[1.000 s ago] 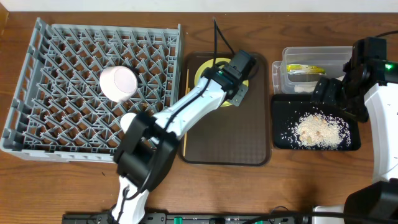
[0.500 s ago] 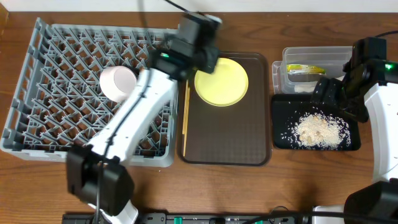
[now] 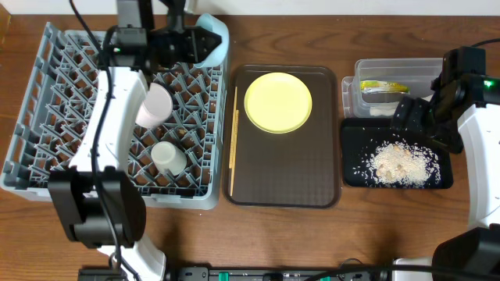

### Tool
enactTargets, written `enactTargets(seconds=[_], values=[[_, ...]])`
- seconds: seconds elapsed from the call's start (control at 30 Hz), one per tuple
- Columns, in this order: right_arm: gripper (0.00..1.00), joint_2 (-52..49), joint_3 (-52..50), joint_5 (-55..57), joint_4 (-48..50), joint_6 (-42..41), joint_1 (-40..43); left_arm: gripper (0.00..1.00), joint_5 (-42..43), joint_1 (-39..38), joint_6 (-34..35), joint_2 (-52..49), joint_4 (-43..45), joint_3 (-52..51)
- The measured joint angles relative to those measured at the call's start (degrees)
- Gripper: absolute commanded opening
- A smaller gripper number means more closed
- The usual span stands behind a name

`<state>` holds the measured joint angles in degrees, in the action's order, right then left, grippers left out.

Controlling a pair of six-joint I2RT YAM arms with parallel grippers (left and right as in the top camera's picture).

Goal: Sort waste into correct bins and load items into the dishwasher
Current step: 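Set the blue bowl in the back of the dish rack and release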

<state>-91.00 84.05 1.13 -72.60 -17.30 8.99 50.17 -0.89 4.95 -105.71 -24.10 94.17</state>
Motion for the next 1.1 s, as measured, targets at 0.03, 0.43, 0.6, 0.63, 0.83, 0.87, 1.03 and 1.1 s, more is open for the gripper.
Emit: enactTargets(seconds=[0.03,0.43,0.6,0.63,0.83,0.87,1.03,1.1], values=[[0.99,0.0,0.0,0.0,0.0,0.0,0.0,0.07,1.5,0.9,1.0,-0.9,0.7,0.0],[0.99,0.0,0.0,0.0,-0.3,0.0,0.0,0.08,16.5,9.4,21.2,-13.5,12.8,0.0],[0.99,0.0,0.0,0.0,-0.3,0.0,0.0,0.08,18.2,11.8,25.7,-14.2,12.8,0.0],[0.99,0.0,0.0,0.0,-0.3,0.0,0.0,0.08,18.5,12.3,26.3,-14.4,12.8,0.0],[0.99,0.0,0.0,0.0,-0.4,0.0,0.0,0.35,18.6,15.0,27.8,-15.1,12.6,0.0],[0.99,0.0,0.0,0.0,-0.4,0.0,0.0,0.4,18.5,15.5,27.7,-15.3,12.6,0.0],[0.99,0.0,0.0,0.0,-0.6,0.0,0.0,0.67,18.0,18.2,26.8,-16.1,12.5,0.0],[0.99,0.0,0.0,0.0,-0.7,0.0,0.0,0.76,17.6,19.3,26.5,-16.1,12.5,0.0]])
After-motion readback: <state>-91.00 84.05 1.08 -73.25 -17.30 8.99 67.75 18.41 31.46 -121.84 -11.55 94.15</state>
